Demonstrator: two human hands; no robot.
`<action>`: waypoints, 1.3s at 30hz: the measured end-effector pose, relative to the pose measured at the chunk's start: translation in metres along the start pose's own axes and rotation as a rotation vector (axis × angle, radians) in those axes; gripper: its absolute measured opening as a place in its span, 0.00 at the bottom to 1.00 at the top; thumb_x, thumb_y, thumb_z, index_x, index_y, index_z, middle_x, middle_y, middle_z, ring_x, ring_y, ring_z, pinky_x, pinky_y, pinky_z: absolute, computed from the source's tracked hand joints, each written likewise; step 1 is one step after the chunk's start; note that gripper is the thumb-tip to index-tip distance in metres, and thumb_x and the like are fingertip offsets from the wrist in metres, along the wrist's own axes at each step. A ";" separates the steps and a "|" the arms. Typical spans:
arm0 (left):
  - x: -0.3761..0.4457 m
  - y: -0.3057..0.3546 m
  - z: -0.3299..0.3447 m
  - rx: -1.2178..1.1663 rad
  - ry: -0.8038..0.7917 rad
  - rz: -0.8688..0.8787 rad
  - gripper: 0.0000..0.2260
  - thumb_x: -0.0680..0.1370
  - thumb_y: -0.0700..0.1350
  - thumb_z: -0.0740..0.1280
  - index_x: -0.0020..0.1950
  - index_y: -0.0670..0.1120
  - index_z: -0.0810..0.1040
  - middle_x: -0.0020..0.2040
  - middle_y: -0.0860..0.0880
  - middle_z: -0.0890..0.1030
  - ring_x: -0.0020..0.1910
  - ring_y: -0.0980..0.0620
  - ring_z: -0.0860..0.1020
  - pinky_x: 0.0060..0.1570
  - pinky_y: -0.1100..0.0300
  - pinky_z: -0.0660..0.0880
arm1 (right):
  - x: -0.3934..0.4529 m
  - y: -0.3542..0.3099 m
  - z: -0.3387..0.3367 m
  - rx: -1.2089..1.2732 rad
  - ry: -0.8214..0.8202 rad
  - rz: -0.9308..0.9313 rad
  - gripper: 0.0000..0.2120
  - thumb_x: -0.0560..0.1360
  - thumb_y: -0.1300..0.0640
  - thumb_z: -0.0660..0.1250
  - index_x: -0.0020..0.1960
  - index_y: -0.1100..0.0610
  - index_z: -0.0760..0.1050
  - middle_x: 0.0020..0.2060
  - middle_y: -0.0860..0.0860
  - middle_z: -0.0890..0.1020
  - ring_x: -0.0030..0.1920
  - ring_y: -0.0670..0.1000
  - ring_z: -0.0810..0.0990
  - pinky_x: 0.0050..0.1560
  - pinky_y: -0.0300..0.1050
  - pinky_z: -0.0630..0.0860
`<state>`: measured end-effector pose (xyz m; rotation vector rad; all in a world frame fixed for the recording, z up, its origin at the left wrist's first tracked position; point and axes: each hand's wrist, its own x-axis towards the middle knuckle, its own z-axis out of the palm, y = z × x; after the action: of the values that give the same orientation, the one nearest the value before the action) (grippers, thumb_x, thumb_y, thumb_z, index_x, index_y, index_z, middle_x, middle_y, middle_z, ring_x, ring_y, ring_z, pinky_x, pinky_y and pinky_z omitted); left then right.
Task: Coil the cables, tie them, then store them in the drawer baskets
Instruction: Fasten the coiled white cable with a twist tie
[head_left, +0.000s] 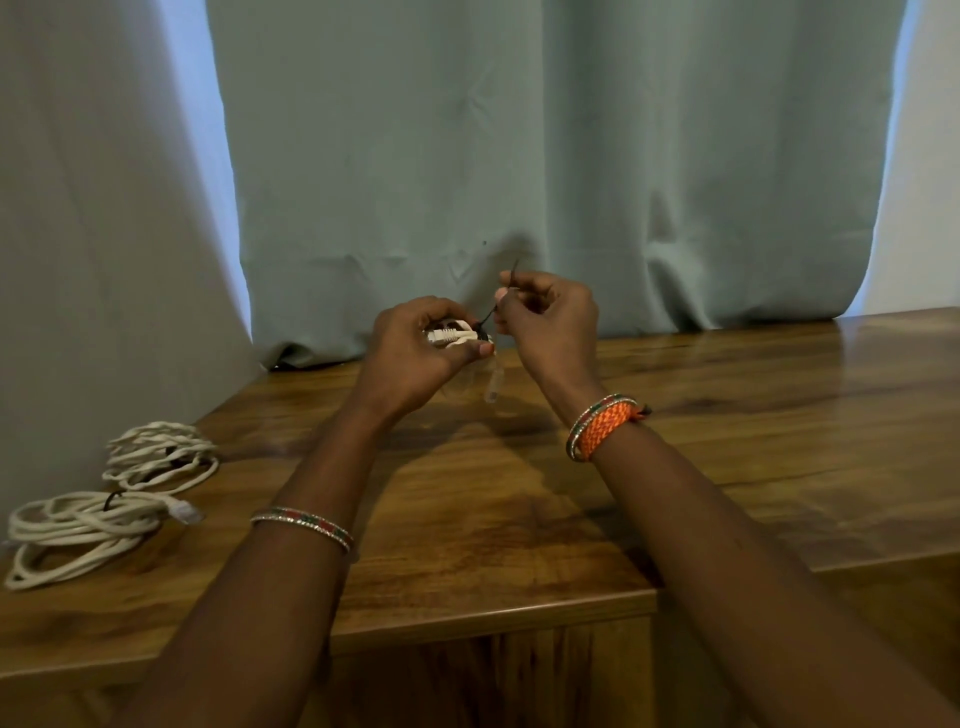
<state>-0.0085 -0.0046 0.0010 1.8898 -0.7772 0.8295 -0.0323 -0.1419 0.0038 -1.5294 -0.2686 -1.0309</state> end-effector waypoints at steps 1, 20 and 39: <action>0.000 0.001 0.001 0.039 0.023 0.043 0.10 0.65 0.42 0.78 0.44 0.45 0.82 0.40 0.51 0.82 0.39 0.56 0.80 0.41 0.64 0.76 | -0.001 0.000 0.001 -0.003 0.000 -0.005 0.09 0.75 0.63 0.67 0.55 0.61 0.80 0.37 0.51 0.82 0.39 0.50 0.83 0.44 0.42 0.82; -0.001 -0.004 -0.008 0.219 0.014 0.222 0.09 0.66 0.44 0.75 0.44 0.43 0.82 0.39 0.50 0.81 0.38 0.55 0.79 0.40 0.66 0.73 | 0.002 -0.007 -0.013 -0.363 -0.366 -0.154 0.06 0.74 0.63 0.67 0.48 0.61 0.83 0.39 0.52 0.84 0.37 0.43 0.80 0.40 0.32 0.78; 0.001 -0.002 -0.007 0.302 -0.012 0.283 0.10 0.66 0.43 0.76 0.45 0.41 0.82 0.39 0.45 0.82 0.37 0.50 0.79 0.40 0.58 0.73 | 0.007 0.000 -0.008 -0.643 -0.391 -0.440 0.07 0.77 0.61 0.63 0.46 0.60 0.80 0.36 0.48 0.73 0.37 0.44 0.68 0.37 0.25 0.62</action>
<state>-0.0076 0.0022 0.0034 2.0779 -0.9863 1.1660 -0.0320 -0.1520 0.0085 -2.3307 -0.6088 -1.2202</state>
